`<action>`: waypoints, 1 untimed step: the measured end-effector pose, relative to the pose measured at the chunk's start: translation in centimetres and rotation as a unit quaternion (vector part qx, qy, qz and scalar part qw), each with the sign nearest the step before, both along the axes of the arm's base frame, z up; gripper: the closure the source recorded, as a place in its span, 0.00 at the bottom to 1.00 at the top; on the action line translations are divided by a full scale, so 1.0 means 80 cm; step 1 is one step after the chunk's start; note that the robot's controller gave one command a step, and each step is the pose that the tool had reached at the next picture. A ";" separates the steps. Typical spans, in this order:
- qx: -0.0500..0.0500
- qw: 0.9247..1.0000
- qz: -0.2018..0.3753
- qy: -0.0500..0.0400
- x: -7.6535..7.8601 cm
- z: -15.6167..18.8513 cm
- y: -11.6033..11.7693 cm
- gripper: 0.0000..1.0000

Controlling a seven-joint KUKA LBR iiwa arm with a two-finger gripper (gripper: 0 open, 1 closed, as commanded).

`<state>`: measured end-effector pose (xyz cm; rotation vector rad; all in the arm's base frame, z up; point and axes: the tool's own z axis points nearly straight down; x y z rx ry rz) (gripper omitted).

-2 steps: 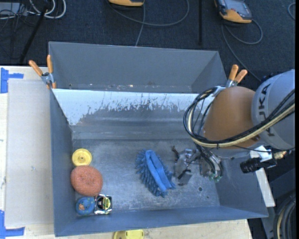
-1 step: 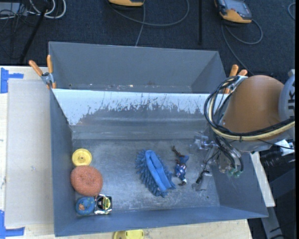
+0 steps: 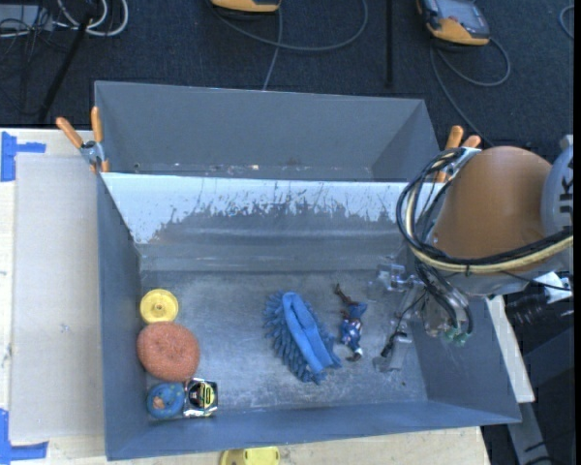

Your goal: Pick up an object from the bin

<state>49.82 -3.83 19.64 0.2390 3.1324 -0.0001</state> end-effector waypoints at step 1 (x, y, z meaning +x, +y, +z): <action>0.000 0.996 0.087 -0.001 -0.006 -0.015 0.009 0.00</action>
Offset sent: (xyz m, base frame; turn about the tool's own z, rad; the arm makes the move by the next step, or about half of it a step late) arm 0.0445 0.0618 -0.1046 -0.2549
